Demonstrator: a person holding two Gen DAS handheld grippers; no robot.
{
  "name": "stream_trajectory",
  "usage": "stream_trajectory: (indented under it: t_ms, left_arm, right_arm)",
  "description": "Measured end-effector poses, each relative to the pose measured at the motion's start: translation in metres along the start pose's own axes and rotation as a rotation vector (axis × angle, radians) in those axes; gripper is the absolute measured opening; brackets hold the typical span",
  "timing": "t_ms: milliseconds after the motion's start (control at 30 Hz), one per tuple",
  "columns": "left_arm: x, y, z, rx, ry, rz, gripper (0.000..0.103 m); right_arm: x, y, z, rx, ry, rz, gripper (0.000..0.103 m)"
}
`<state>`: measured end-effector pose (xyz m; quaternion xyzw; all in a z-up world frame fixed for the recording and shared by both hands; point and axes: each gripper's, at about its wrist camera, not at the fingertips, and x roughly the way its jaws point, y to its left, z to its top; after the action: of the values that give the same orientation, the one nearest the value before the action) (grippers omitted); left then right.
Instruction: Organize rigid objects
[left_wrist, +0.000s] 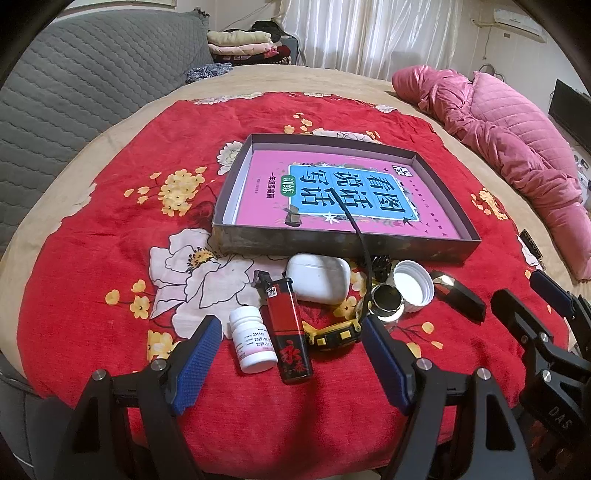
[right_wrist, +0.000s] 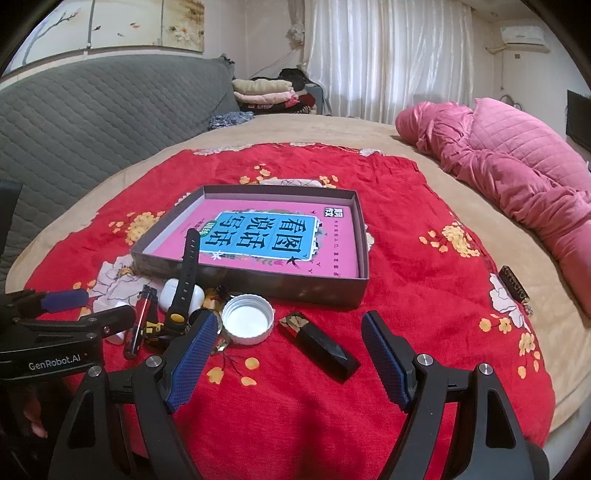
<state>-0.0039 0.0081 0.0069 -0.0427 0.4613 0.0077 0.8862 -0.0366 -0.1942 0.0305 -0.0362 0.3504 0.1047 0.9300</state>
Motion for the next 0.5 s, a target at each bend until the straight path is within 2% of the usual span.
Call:
stream_trajectory:
  t_ms: [267,500]
  left_arm:
    - [0.002,0.003,-0.001,0.002,0.012,0.001,0.077]
    - [-0.002,0.033,-0.004,-0.041,0.025,0.018,0.077]
  right_arm:
    - [0.002,-0.002,0.0,-0.002,0.008,-0.003,0.081]
    - [0.007,-0.014,-0.001,-0.001,0.014,-0.027,0.081]
